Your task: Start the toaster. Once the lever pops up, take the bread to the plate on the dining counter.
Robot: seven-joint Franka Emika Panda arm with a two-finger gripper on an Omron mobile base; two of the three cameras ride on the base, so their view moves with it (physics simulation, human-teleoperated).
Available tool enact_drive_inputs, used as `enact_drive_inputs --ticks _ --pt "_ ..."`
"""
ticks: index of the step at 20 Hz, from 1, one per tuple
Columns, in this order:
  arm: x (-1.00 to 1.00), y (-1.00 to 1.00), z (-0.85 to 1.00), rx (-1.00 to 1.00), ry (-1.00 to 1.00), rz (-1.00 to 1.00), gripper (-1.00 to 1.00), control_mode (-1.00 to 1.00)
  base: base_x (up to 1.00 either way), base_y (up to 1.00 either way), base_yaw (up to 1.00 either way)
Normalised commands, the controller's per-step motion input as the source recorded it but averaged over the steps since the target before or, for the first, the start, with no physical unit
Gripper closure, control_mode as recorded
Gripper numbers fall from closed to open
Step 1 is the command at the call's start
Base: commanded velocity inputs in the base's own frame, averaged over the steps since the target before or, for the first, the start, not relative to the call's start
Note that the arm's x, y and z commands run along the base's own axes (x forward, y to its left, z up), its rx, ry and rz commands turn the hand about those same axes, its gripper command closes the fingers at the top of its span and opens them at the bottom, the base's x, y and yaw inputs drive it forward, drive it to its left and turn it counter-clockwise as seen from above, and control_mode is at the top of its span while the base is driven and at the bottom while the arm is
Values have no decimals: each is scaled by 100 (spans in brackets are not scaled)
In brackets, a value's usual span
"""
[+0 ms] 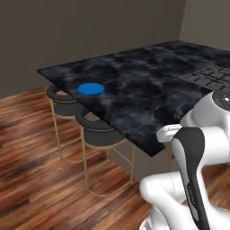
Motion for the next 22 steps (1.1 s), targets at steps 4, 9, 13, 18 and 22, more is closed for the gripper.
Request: enact_drive_inputs --ticks 4,9,13,18,22 --pt "0 0 0 0 0 0 100 100 28 100 -62" --pt "0 0 0 0 0 0 100 100 26 100 -62" --pt "0 0 0 0 0 0 100 100 20 100 -58" --pt "0 0 0 0 0 0 100 100 18 100 -57" --pt "0 0 0 0 0 0 100 100 12 100 -55"
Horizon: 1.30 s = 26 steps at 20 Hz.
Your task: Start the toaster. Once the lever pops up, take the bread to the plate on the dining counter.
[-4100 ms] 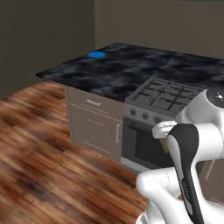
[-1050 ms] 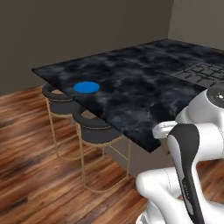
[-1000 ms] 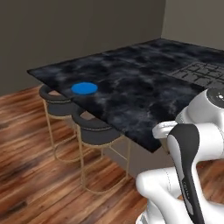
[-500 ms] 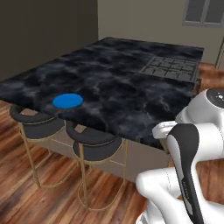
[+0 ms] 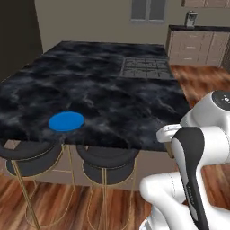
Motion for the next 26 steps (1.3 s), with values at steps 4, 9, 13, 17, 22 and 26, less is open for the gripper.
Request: enact_drive_inputs --ticks 4,9,13,17,22,26 --pt "0 0 0 0 0 0 100 100 0 100 -53" --pt "0 0 0 0 0 0 100 100 0 100 -50" --pt "0 0 0 0 0 0 100 100 0 100 -45" --pt "0 0 0 0 0 0 100 100 13 100 -30" --pt "0 0 0 0 0 0 100 100 54 100 -7" --pt "0 0 0 0 0 0 100 100 77 53 19"
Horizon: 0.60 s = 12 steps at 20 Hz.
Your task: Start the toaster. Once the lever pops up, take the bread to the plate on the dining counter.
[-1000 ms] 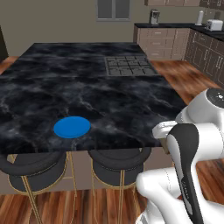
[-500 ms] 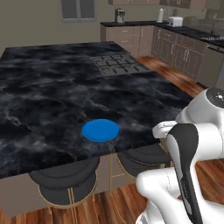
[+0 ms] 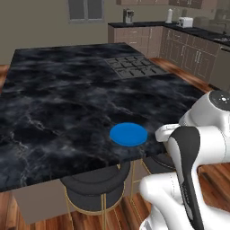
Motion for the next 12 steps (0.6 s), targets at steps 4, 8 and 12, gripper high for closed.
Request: enact_drive_inputs --ticks 4,8,12 --pt "0 0 0 0 0 0 100 100 66 1 17" --pt "0 0 0 0 0 0 100 100 88 0 14" --pt "100 0 -26 0 3 12 100 -100 0 0 0"
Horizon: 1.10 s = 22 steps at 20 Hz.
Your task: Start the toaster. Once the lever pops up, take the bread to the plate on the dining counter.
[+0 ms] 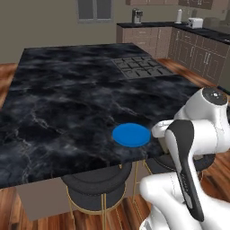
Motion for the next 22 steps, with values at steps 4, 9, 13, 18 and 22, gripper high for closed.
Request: enact_drive_inputs --ticks 4,9,13,18,22 --pt "100 0 -49 0 6 4 100 -100 0 0 0" --pt "100 15 -58 0 10 0 100 -100 0 0 0" --pt "100 12 -40 0 7 0 100 -100 0 0 0" --pt "95 0 -9 0 1 0 100 -100 0 0 0" --pt "88 0 -7 0 0 0 100 -100 0 0 0"
